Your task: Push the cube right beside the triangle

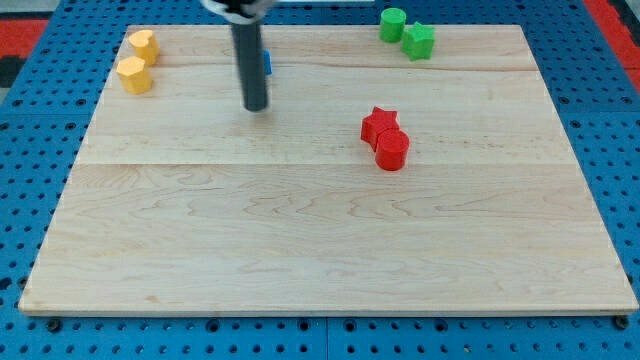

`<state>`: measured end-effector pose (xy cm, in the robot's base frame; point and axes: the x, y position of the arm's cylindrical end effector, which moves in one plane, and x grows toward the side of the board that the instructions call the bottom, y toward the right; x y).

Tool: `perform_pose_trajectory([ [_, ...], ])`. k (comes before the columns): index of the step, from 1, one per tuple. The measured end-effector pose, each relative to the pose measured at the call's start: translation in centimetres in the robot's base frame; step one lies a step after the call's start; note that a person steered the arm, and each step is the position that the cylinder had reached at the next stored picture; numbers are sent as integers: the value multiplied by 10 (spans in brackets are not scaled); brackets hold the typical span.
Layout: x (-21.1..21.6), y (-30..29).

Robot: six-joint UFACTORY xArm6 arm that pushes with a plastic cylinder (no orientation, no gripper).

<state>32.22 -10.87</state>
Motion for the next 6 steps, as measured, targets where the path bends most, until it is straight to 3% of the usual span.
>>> perform_pose_trajectory([
  [1,-70,-34],
  [2,-112,-36],
  [3,-125,12],
  [5,-74,22],
  [6,-70,83],
])
